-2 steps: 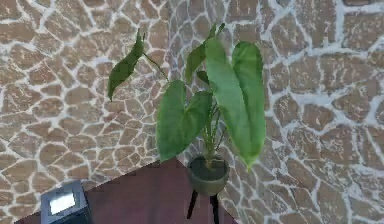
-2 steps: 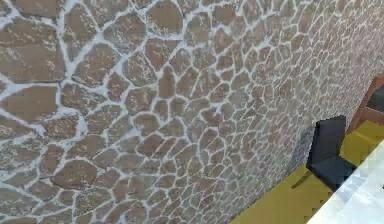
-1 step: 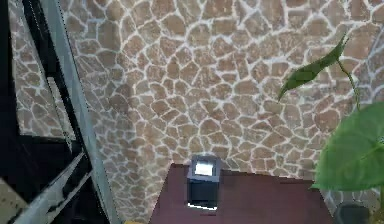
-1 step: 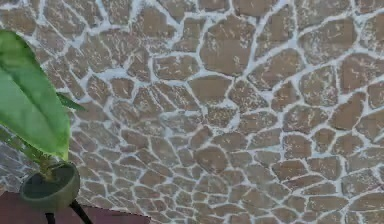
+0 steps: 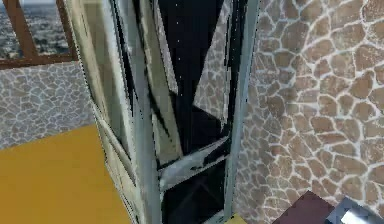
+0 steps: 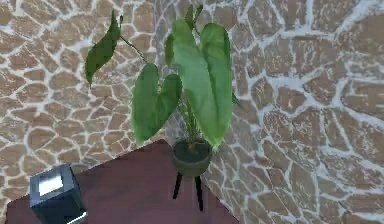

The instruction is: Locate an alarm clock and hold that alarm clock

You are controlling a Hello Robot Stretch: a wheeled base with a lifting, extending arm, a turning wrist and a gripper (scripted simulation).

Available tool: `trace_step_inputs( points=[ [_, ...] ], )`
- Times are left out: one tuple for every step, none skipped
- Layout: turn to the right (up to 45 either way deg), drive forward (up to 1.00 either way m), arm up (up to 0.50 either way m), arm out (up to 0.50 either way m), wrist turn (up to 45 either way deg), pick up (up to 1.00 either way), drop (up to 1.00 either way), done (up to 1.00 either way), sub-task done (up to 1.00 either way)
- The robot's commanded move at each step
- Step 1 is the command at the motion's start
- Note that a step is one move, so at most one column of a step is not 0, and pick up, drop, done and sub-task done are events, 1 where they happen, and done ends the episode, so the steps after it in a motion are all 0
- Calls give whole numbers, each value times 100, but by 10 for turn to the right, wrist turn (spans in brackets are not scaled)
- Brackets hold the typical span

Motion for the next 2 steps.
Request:
trace_step_inputs(
  points=[
    [-360, 0, 0, 0, 0, 0, 0, 0, 0],
    [0, 0, 50, 0, 0, 0, 0, 0, 0]
  ],
)
